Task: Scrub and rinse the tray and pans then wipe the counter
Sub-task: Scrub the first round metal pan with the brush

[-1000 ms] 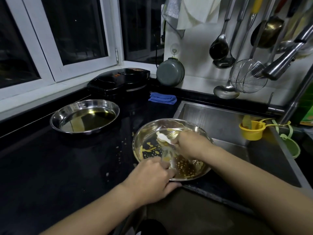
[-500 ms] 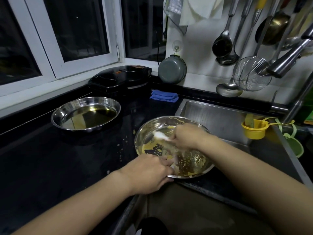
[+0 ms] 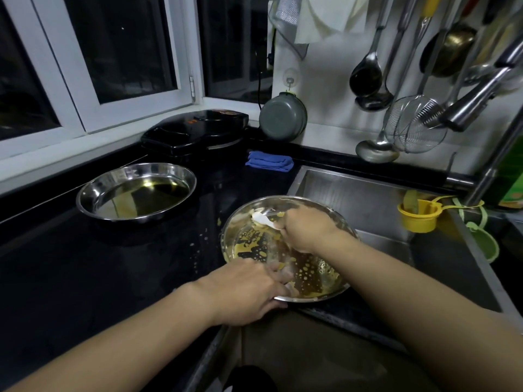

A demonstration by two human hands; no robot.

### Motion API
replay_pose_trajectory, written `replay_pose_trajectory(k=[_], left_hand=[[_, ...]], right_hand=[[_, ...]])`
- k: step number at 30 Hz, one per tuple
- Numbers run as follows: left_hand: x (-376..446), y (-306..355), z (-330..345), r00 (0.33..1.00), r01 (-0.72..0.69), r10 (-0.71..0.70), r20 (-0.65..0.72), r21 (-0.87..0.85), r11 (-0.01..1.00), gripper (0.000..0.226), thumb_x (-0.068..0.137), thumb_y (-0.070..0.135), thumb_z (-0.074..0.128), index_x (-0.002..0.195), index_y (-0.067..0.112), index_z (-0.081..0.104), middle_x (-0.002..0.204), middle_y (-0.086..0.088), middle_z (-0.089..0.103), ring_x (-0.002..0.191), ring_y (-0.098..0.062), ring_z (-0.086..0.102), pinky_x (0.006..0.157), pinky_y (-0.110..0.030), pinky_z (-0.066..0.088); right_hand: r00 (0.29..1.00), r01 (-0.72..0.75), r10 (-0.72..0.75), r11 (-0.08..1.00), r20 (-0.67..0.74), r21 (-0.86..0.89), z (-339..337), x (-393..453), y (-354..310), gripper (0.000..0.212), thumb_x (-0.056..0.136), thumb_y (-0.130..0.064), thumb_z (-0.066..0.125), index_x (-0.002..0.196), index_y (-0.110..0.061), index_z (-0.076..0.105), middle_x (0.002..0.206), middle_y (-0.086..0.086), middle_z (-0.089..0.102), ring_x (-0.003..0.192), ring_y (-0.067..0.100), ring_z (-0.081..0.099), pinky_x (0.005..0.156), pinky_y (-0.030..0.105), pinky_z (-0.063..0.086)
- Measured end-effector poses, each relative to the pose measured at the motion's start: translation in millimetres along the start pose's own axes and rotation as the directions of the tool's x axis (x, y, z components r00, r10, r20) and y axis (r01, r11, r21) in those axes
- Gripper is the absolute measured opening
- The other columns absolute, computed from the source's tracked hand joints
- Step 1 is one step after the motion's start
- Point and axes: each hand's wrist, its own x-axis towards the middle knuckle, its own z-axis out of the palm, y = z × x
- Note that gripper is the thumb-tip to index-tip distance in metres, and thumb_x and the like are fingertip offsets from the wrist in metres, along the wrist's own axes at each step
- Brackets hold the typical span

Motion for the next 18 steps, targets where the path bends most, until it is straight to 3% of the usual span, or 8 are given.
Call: replay_pose_trajectory(k=[4,7,9,13,15,18], left_hand=[[1.8,6.3,-10.7,0.995,0.052,-0.050,0.088,-0.018,0.999,0.045,0.109,0.047,0.032,0.147,0.034,0.052,0.163,0.012,0.034,0.152,-0.019,0.030,0.109,-0.048,0.045],[2.2,7.4,-11.3,0.991,0.065,-0.064,0.118,-0.009,0.998,0.044,0.110,0.046,0.033,0.150,0.035,0.049,0.165,0.014,0.027,0.154,-0.018,0.025,0.113,-0.047,0.042],[2.6,7.1,-11.1,0.990,0.068,-0.068,0.123,0.000,0.998,0.044,0.110,0.045,0.034,0.150,0.035,0.048,0.166,0.013,0.027,0.154,-0.019,0.025,0.113,-0.046,0.041],[5.2,5.6,-12.2,0.990,0.054,-0.053,0.129,-0.010,0.998,0.043,0.110,0.044,0.034,0.150,0.035,0.049,0.165,0.014,0.027,0.155,-0.018,0.022,0.115,-0.045,0.038],[6.3,4.1,-11.9,0.989,0.049,-0.047,0.138,-0.013,0.999,0.043,0.110,0.045,0.034,0.150,0.035,0.049,0.165,0.014,0.028,0.155,-0.018,0.022,0.116,-0.046,0.037],[5.9,0.7,-11.7,0.989,0.044,-0.038,0.146,-0.040,0.998,0.043,0.110,0.045,0.035,0.150,0.038,0.047,0.165,0.014,0.027,0.155,-0.018,0.022,0.118,-0.046,0.035]], right_hand=[[0.995,-0.090,0.081,0.972,-0.052,-0.217,-3.0,-14.5,18.2,0.025,0.097,-0.016,0.047,0.113,-0.015,0.066,0.111,0.007,0.068,0.099,0.028,0.067,0.067,0.035,0.041],[0.987,-0.156,0.161,0.947,-0.003,-0.282,-13.7,-18.8,33.3,0.023,0.097,-0.012,0.046,0.110,-0.015,0.065,0.107,0.004,0.067,0.094,0.027,0.066,0.065,0.036,0.042],[0.990,-0.132,0.141,0.950,0.013,-0.282,-18.6,-17.2,35.5,0.022,0.097,-0.012,0.045,0.108,-0.015,0.064,0.105,0.006,0.066,0.089,0.028,0.063,0.066,0.037,0.044],[0.999,0.009,-0.004,0.994,0.047,-0.109,-11.2,5.1,34.4,0.023,0.101,-0.029,0.045,0.104,-0.016,0.064,0.097,0.004,0.064,0.086,0.026,0.062,0.075,0.041,0.053],[0.986,0.136,-0.134,0.991,0.103,-0.017,-1.3,11.4,26.2,0.030,0.101,-0.035,0.046,0.120,-0.027,0.068,0.097,0.000,0.066,0.084,0.022,0.061,0.072,0.038,0.051],[0.926,0.359,-0.362,0.932,0.111,0.045,7.9,6.0,12.8,0.033,0.105,-0.037,0.047,0.136,-0.042,0.057,0.093,-0.011,0.064,0.084,0.018,0.060,0.073,0.035,0.045]])
